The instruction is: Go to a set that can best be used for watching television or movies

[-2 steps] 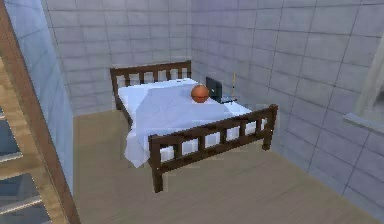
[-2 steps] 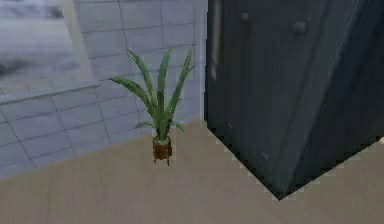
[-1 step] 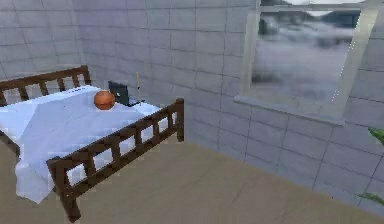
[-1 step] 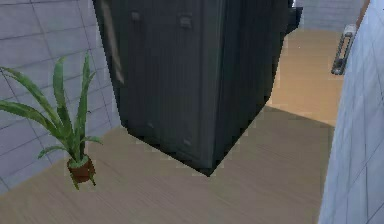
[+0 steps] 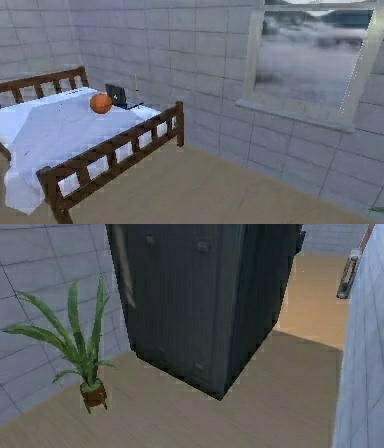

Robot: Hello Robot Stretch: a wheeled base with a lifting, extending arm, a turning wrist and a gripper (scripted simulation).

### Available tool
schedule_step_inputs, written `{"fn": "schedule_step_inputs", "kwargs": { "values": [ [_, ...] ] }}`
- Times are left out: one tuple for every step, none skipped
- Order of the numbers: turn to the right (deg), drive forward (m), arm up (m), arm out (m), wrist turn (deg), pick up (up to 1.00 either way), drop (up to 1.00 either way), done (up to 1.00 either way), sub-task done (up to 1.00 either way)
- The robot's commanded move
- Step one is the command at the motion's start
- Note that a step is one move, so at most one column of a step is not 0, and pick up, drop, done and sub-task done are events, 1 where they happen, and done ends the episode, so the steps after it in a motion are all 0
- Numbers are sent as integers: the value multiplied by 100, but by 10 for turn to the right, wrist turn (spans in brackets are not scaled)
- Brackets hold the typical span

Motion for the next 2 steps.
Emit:
{"fn": "schedule_step_inputs", "kwargs": {
  "values": [
    [-450, 0, 0, 0, 0, 0, 0, 0, 0],
    [-450, 0, 0, 0, 0, 0, 0, 0, 0]
  ]
}}
